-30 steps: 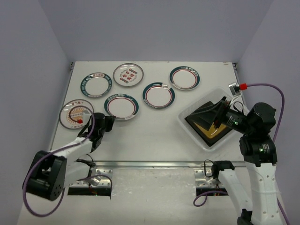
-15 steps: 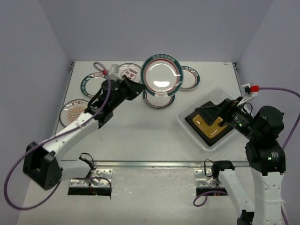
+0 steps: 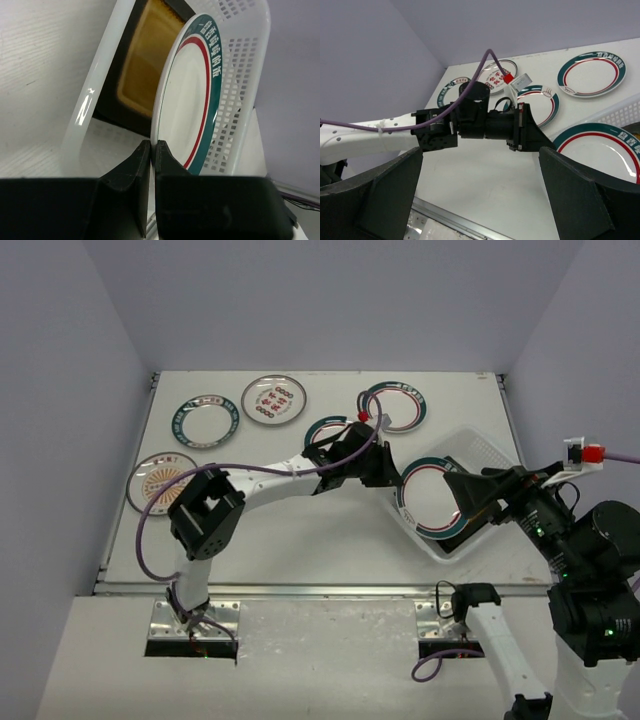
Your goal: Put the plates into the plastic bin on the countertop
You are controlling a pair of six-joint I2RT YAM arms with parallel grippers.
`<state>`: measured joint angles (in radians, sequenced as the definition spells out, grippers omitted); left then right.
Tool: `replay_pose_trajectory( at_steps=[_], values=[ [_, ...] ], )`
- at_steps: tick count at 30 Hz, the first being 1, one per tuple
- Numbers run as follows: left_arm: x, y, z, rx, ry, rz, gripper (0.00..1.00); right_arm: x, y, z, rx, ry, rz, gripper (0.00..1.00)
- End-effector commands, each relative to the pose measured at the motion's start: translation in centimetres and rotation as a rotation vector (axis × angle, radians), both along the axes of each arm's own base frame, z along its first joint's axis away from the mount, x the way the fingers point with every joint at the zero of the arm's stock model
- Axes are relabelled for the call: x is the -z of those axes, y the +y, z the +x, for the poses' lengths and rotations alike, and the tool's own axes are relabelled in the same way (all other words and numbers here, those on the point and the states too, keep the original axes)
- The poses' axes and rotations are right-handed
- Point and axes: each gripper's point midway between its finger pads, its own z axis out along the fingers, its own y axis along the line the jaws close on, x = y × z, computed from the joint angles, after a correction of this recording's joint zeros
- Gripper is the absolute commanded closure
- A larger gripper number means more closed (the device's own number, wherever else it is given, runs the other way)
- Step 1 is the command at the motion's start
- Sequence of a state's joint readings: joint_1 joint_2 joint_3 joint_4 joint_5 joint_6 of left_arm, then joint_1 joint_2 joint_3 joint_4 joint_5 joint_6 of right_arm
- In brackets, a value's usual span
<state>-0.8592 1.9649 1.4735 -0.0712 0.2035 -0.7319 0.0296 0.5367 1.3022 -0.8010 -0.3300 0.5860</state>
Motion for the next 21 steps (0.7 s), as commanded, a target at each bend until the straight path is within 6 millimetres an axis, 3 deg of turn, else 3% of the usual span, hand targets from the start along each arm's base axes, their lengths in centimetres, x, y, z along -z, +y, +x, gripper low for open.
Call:
replay_pose_trajectory(
  at_steps=[1,2,6,9,14,16,18,21],
  values=[
    [-2.6,-2.2,1.7,0.002,-0.076,-0.02,1.0,-0.2,-0.5,0.0,0.026,-0.013,-0.023,0.01],
    [-1.5,-2.6,2.2,-0.003,-0.064,0.006,1.0,-0.1,-0.5,0.0,0.022,-0.013,-0.023,0.01],
    [-1.0,-4.0,2.8,0.018,-0.046,0.01,0.9,0.3,-0.4,0.2,0.021,-0.011,-0.024,0.01],
    [-1.4,-4.8,3.3,0.01,-0.056,0.005,0.62,0.5,-0.2,0.3,0.009,-0.014,-0.025,0.01],
    [-4.2,-4.9,4.9,-0.04,-0.114,0.013,0.38,0.8,0.0,0.5,-0.004,-0.013,-0.024,0.01],
    [-6.1,-2.9,6.1,-0.136,-0.174,0.053,0.17,0.8,0.0,0.4,-0.006,-0.014,-0.027,0.01],
    [-8.6,1.3,7.7,-0.287,-0.236,0.084,0.02,0.8,0.0,0.5,-0.007,-0.016,-0.032,0.01],
    [-10.5,8.8,9.0,-0.482,-0.271,0.116,0.0,1.4,0.4,0.8,-0.035,-0.006,-0.032,0.01]
  ],
)
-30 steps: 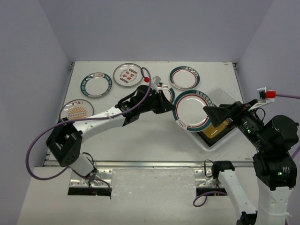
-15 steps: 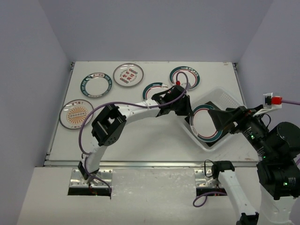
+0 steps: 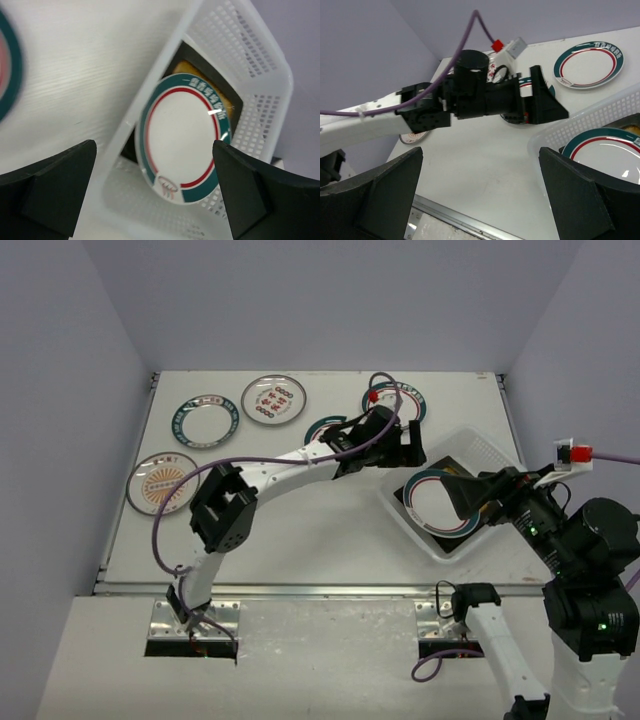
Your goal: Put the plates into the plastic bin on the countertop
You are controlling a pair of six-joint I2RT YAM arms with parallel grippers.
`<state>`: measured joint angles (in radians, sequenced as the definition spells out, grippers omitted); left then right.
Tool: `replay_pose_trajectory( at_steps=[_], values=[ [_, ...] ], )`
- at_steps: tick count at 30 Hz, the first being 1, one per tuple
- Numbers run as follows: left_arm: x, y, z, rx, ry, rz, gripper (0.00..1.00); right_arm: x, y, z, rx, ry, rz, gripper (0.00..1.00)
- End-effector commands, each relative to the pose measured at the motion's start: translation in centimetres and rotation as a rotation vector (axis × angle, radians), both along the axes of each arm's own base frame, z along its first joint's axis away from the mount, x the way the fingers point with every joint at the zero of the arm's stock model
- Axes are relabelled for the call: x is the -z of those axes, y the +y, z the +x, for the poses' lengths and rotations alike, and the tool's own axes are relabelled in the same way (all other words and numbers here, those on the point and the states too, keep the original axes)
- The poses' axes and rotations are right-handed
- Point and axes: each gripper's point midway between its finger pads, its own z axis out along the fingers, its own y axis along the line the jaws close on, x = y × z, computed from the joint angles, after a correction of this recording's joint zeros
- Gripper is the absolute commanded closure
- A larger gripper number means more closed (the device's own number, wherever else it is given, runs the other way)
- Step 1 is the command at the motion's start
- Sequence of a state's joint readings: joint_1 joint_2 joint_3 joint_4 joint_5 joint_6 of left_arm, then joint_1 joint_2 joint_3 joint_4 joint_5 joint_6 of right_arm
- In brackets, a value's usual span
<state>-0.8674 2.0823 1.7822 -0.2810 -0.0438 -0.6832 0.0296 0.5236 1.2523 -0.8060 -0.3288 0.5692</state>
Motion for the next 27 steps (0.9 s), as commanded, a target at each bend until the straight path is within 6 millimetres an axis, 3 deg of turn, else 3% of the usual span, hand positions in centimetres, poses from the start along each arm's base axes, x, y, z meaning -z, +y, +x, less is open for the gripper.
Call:
replay_pose_trajectory(
  at_steps=[1,2,4,5,6,8,13,17,21,23,27],
  values=[
    [-8.1,13.2,4.9,-0.409,-0.153,-0.016,0.0,0.0,0.7,0.7,-0.048,-0.034,-0.012,0.01],
    [-9.8,17.1,5.4,-0.502,-0.154,-0.061,0.0,0.5,1.0,1.1,-0.064,-0.019,-0.011,0.01],
    [-7.8,25.0,5.6,-0.682,-0.121,-0.084,0.0,1.8,1.9,1.8,-0.126,0.014,-0.003,0.01],
    [-7.6,28.5,4.9,-0.755,-0.122,-0.098,0.0,2.4,2.5,2.1,-0.165,0.033,0.002,0.01],
    [-5.1,32.2,4.4,-0.836,-0.088,-0.069,0.0,2.9,3.2,2.1,-0.216,0.041,0.007,0.01],
    [-4.2,37.9,2.0,-0.952,-0.083,-0.024,0.0,3.9,4.3,2.2,-0.297,0.067,0.016,0.01],
    [-2.8,45.1,-5.9,-1.17,-0.07,0.095,0.0,7.3,4.8,3.7,-0.328,0.169,0.04,0.01],
    [-0.7,49.0,-10.2,-1.354,-0.047,0.112,0.0,8.4,6.0,3.8,-0.415,0.202,0.092,0.01],
    [3.1,52.2,-10.5,-1.406,0.088,0.03,0.0,8.1,6.5,3.5,-0.446,0.192,0.113,0.01],
    [6.6,53.4,-10.1,-1.421,0.194,-0.093,0.0,7.6,6.7,3.2,-0.469,0.179,0.117,0.01],
    [7.7,55.7,-11.4,-1.602,0.173,-0.16,0.0,7.4,7.1,2.6,-0.506,0.179,0.126,0.01]
  ],
)
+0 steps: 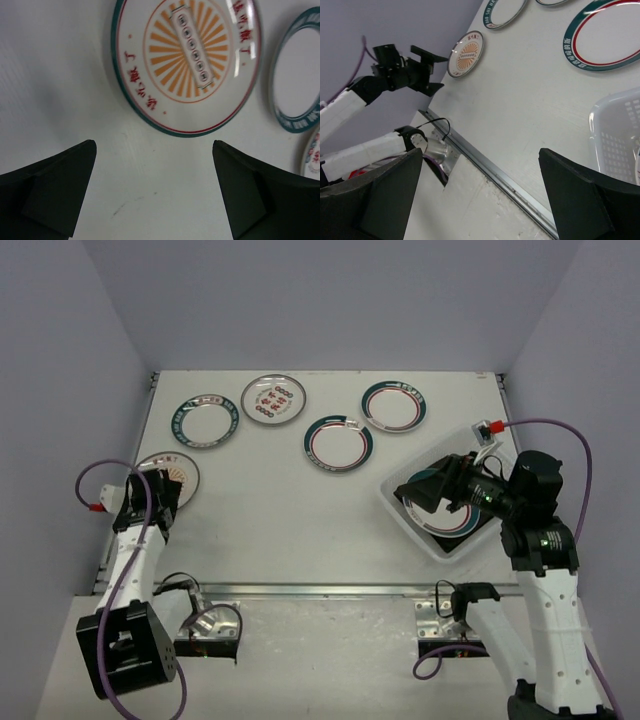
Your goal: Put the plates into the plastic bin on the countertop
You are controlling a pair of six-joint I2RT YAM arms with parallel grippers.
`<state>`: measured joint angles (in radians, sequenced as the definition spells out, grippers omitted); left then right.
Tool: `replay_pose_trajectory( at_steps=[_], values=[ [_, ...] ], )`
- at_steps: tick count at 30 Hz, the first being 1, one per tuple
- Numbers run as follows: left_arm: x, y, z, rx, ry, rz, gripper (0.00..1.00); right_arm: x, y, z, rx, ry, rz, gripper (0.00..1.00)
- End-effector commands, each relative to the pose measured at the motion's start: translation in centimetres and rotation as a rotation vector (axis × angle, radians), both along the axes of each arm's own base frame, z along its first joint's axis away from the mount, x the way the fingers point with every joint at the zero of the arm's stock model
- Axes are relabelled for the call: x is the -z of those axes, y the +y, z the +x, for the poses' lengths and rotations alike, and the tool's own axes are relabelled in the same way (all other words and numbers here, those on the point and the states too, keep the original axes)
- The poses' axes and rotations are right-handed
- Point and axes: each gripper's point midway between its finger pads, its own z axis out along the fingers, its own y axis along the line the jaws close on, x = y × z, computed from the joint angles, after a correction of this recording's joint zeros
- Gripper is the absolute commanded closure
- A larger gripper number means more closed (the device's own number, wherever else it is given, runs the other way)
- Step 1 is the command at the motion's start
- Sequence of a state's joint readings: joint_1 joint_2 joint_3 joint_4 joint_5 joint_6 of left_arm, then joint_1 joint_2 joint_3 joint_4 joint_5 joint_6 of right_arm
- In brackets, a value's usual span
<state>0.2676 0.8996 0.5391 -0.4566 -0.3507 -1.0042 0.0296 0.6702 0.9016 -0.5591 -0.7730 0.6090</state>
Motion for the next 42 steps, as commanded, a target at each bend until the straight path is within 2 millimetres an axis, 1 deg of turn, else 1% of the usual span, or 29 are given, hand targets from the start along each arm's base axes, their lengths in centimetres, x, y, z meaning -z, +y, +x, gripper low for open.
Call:
replay_pose_trajectory(
  at_steps=[1,2,3,5,7,9,12,17,18,20,23,25,26,27,28,31,32,34,39,41,42],
  values=[
    [0.4,0.1,0.3,-0.092,-0.15,-0.078,0.0,-2.4,0.9,-0.9,-0.078,-0.092,0.035,0.01],
    [0.1,0.5,0.5,-0.114,-0.176,-0.073,0.0,-2.4,0.9,-1.0,-0.079,-0.091,0.035,0.01],
    [0.6,0.9,0.3,-0.141,-0.192,-0.065,0.0,-2.3,0.9,-1.2,-0.079,-0.099,0.033,0.01],
    [2.5,1.3,0.1,-0.18,-0.149,-0.087,0.0,-2.2,0.8,-1.3,-0.073,-0.109,0.033,0.01],
    [3.6,1.7,0.3,-0.192,-0.137,-0.095,0.0,-2.2,0.9,-1.4,-0.073,-0.116,0.032,0.01],
    [5.1,2.0,0.3,-0.2,-0.117,-0.124,0.0,-2.2,1.0,-1.5,-0.08,-0.117,0.031,0.01],
    [6.5,2.2,0.5,-0.204,-0.101,-0.139,0.0,-2.5,1.0,-1.5,-0.081,-0.123,0.027,0.01],
    [7.9,2.4,0.9,-0.201,-0.071,-0.173,0.09,-2.8,1.1,-1.4,-0.083,-0.131,0.023,0.01],
    [8.0,2.4,0.9,-0.199,-0.067,-0.173,0.11,-2.8,1.1,-1.4,-0.08,-0.132,0.022,0.01],
    [7.8,3.1,1.2,-0.209,-0.089,-0.153,0.3,-2.8,1.0,-1.3,-0.073,-0.135,0.02,0.01],
    [8.6,3.2,1.1,-0.209,-0.069,-0.173,0.34,-3.0,1.0,-1.4,-0.073,-0.141,0.018,0.01],
    [9.1,3.3,1.0,-0.211,-0.059,-0.19,0.41,-3.2,1.1,-1.4,-0.073,-0.142,0.017,0.01],
    [9.3,3.3,1.0,-0.208,-0.058,-0.199,0.49,-3.3,1.1,-1.4,-0.074,-0.144,0.016,0.01],
    [9.5,3.2,1.0,-0.203,-0.054,-0.205,0.62,-3.4,1.0,-1.5,-0.074,-0.145,0.016,0.01],
    [9.6,3.2,1.0,-0.198,-0.053,-0.21,0.72,-3.4,1.0,-1.5,-0.073,-0.145,0.016,0.01],
    [9.4,3.0,1.2,-0.185,-0.076,-0.228,0.97,-3.5,0.9,-1.5,-0.065,-0.156,0.009,0.01],
    [9.2,3.0,1.3,-0.183,-0.085,-0.228,1.0,-3.4,0.8,-1.3,-0.052,-0.157,0.004,0.01],
    [9.0,3.0,1.1,-0.186,-0.082,-0.228,1.0,-3.2,0.7,-1.2,-0.044,-0.156,0.0,0.01],
    [6.6,3.0,0.0,-0.198,-0.086,-0.204,1.0,-3.4,0.6,-1.0,-0.031,-0.16,-0.005,0.01],
    [3.8,3.1,0.0,-0.185,-0.144,-0.167,1.0,-3.4,0.5,-0.8,-0.022,-0.159,-0.008,0.01],
    [2.7,3.1,0.0,-0.176,-0.169,-0.152,1.0,-3.4,0.5,-0.8,-0.019,-0.159,-0.009,0.01]
  ],
)
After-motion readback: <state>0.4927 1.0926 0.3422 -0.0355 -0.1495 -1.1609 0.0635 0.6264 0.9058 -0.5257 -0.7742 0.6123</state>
